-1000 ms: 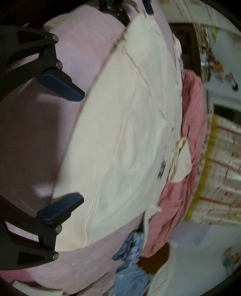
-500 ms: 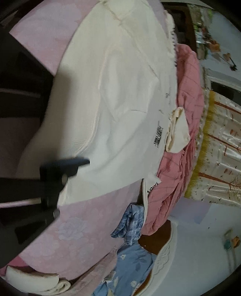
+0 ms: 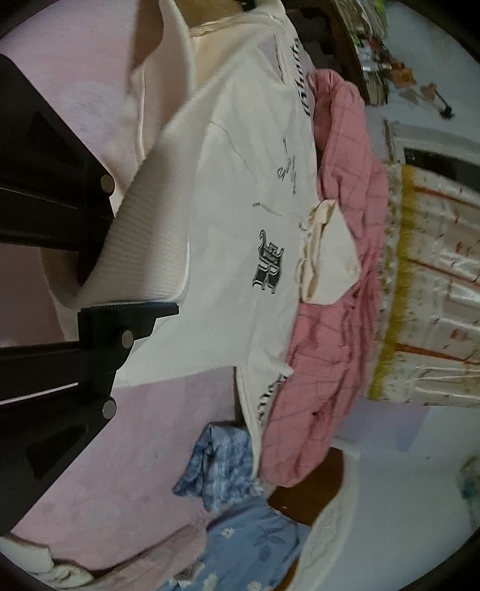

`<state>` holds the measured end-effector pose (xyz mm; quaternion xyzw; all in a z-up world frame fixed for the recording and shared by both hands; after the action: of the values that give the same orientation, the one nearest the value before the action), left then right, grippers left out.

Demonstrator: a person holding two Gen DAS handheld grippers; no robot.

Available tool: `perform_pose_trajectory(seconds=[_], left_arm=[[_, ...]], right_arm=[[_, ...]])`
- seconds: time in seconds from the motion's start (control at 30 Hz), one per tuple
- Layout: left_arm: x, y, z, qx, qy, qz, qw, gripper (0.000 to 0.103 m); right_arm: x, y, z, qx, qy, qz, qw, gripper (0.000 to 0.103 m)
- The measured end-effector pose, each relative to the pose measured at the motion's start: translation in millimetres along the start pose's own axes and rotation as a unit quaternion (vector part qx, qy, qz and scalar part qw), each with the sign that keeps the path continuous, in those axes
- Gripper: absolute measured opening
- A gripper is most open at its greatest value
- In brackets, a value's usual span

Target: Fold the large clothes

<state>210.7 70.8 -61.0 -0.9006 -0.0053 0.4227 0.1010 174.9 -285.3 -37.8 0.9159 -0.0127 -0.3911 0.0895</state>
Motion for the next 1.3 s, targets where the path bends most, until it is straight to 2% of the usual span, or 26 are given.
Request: perform_pose_trajectory(seconds=[0.07,0.1,0.13,0.23,0.3,0.4,0.47,0.53,0.67,0.83,0.9,0.93,0.97,1.0,1.03,1.07,1.1,1.13,1.2,1.27,1.3], left_arm=[[14.9,-2.2,-3.9,-0.004,-0.030,0.024,0.9992,0.013],[16.5,-6.4,-5.2,-0.013,-0.033,0.038,0.9987,0.027],[15.3,-8.2,-4.4,-0.014,-0.033,0.048,0.9982,0.051],[-11.9,-14.7,7.5,0.003,0.020,0.067,0.9975,0.077],[-27.8,-17.0,24.6,0.010,0.035,0.066,0.9971,0.083],[-42.0,-12.9,55.5,0.000,0.023,0.080,0.9965,0.092],[-41.9,-13.2,72.9,-0.019,0.008,0.070,0.9973,0.092],[-39.1,-6.3,89.2,-0.029,-0.004,0.079,0.9965,0.092],[-21.3,6.5,108.5,-0.014,-0.033,0.075,0.9965,0.093],[-29.3,12.1,111.4,0.005,-0.028,0.048,0.9985,0.095],[-24.9,6.1,114.9,0.007,-0.037,0.012,0.9992,0.094],[-25.4,-1.2,115.7,0.007,-0.032,-0.014,0.9994,0.090],[-29.7,-12.6,112.5,0.003,-0.013,-0.050,0.9987,0.087],[-37.9,-26.1,107.1,-0.005,0.016,-0.089,0.9959,0.072],[-46.0,-38.8,101.2,-0.015,0.039,-0.111,0.9929,0.045],[-49.7,-46.3,97.1,-0.024,0.046,-0.108,0.9928,0.033],[-52.0,-53.1,91.4,-0.035,0.050,-0.090,0.9941,0.015],[-52.3,-58.7,85.5,-0.043,0.051,-0.078,0.9947,0.010],[-53.5,-70.7,71.9,-0.059,0.052,-0.080,0.9937,0.009],[-56.4,-78.1,56.0,-0.083,0.057,-0.058,0.9932,0.009],[-54.9,-82.1,46.4,-0.094,0.055,-0.048,0.9928,0.009]], right_arm=[[21.4,3.4,-11.8,0.016,-0.016,-0.011,1.000,0.007],[28.6,5.2,-14.1,0.021,-0.020,-0.015,0.999,0.007],[38.4,5.3,-19.4,0.026,-0.028,-0.023,0.999,0.007],[54.6,-0.4,-26.0,0.015,-0.036,-0.026,0.999,0.007],[55.9,-4.9,-25.2,0.003,-0.030,-0.020,0.999,0.007],[55.7,-5.7,-21.9,0.004,-0.027,-0.017,0.999,0.007],[53.5,-4.1,-20.5,0.012,-0.024,-0.018,0.999,0.007],[48.6,-2.6,-17.8,0.014,-0.019,-0.015,1.000,0.007],[37.2,-2.3,-9.3,0.008,-0.004,0.007,1.000,0.007],[32.3,-0.1,0.4,0.003,0.001,0.017,1.000,0.008],[28.1,2.4,3.0,0.005,0.006,0.014,1.000,0.013],[25.7,5.0,3.9,0.007,0.008,0.015,1.000,0.021],[23.4,9.4,4.4,0.009,0.012,0.020,1.000,0.034],[21.4,13.8,4.9,0.012,0.016,0.027,0.999,0.040],[19.4,17.7,5.3,0.012,0.019,0.032,0.999,0.048],[17.9,20.6,5.8,0.012,0.021,0.033,0.999,0.048],[16.2,23.0,6.5,0.013,0.023,0.026,0.999,0.048],[14.3,24.7,6.6,0.017,0.023,0.014,0.999,0.048],[10.8,26.3,5.3,0.022,0.027,0.003,0.999,0.048],[6.7,27.4,2.7,0.023,0.035,0.001,0.999,0.063],[4.3,31.0,0.1,0.026,0.043,0.010,0.999,0.064]])
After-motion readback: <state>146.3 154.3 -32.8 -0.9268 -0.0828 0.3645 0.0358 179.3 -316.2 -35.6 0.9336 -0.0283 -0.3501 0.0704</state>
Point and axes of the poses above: each gripper's, at about its wrist camera, not at the fingertips, and x roughly the way its jaws point, y to its right, z to its underside, the point moved 10 cm from there along x, roughly the way its jaws point, and after that the axes turned 10 degrees about -y, right-handed, at the moved point
